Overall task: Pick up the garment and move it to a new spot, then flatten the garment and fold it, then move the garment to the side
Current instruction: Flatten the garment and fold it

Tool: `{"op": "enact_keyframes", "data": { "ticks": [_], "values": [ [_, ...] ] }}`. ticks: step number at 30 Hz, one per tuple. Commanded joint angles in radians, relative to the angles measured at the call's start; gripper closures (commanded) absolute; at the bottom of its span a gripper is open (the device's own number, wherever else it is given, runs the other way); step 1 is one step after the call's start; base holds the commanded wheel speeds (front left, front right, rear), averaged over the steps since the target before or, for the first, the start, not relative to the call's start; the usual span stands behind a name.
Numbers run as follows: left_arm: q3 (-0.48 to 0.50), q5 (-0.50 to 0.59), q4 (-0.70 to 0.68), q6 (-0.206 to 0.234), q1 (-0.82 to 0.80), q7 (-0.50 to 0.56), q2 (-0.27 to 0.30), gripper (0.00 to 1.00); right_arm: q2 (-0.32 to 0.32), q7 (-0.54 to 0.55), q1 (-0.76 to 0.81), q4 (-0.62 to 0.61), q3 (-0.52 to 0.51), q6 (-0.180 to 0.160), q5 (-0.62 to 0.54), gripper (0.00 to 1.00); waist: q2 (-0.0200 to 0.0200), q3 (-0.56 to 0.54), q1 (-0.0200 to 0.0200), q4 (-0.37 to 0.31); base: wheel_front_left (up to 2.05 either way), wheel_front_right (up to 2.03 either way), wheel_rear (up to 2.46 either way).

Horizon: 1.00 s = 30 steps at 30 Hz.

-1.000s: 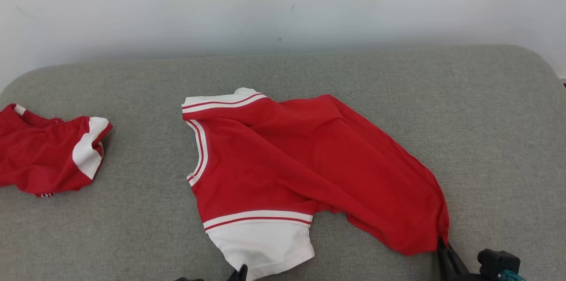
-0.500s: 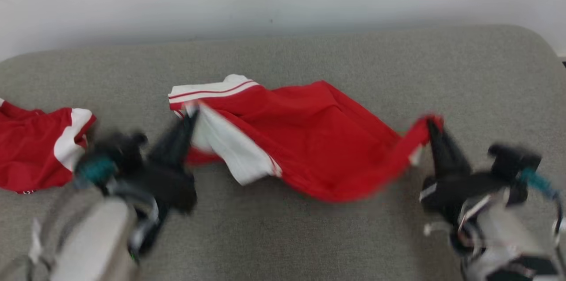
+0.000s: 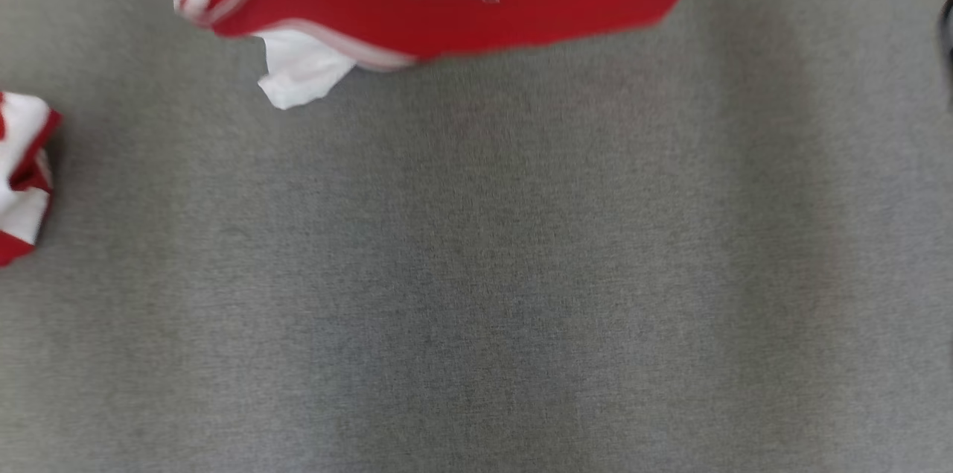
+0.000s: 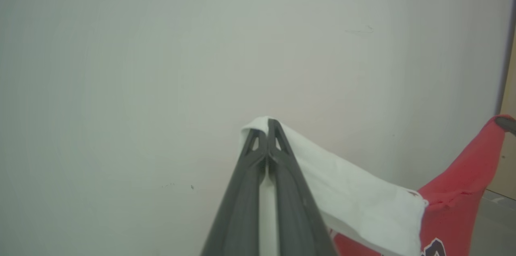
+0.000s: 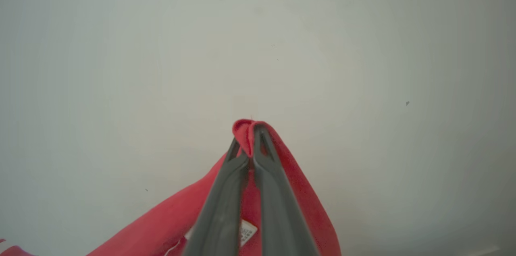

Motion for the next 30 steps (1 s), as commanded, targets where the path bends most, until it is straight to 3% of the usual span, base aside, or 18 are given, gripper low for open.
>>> {"op": "enact_keyframes", "data": {
  "ticks": [1, 9, 13, 22, 30],
  "values": [
    [-0.005, 0.006, 0.021, 0.002, -0.051, 0.007, 0.006, 1.00, -0.005, 0.006, -0.048, 0.016, -0.010, -0.002, -0.012, 1.00, -0.0003, 0.153, -0.0004, -0.013, 0.00, 0.00, 0.00],
    [-0.030, 0.024, 0.251, 0.002, -0.488, -0.002, -0.003, 1.00, 0.004, 0.027, -0.467, 0.193, -0.047, -0.002, -0.139, 1.00, -0.0003, 0.214, -0.0004, -0.056, 0.00, 0.00, 0.00],
    [-0.045, 0.028, 0.351, 0.002, -0.623, -0.027, -0.034, 1.00, -0.007, 0.017, -0.606, 0.287, -0.052, -0.002, -0.203, 1.00, -0.0003, 0.221, -0.0004, -0.063, 0.00, 0.00, 0.00],
    [-0.088, 0.000, 0.508, 0.002, -0.716, -0.080, -0.072, 1.00, 0.022, -0.022, -0.738, 0.465, -0.056, -0.002, -0.262, 1.00, -0.0003, 0.248, -0.0004, -0.064, 0.00, 0.00, 0.00],
    [-0.133, -0.030, 0.562, 0.002, -0.729, -0.101, -0.058, 1.00, 0.026, -0.049, -0.754, 0.527, -0.024, -0.002, -0.261, 1.00, -0.0003, 0.270, -0.0004, -0.064, 0.00, 0.00, 0.00]
  ]
}}
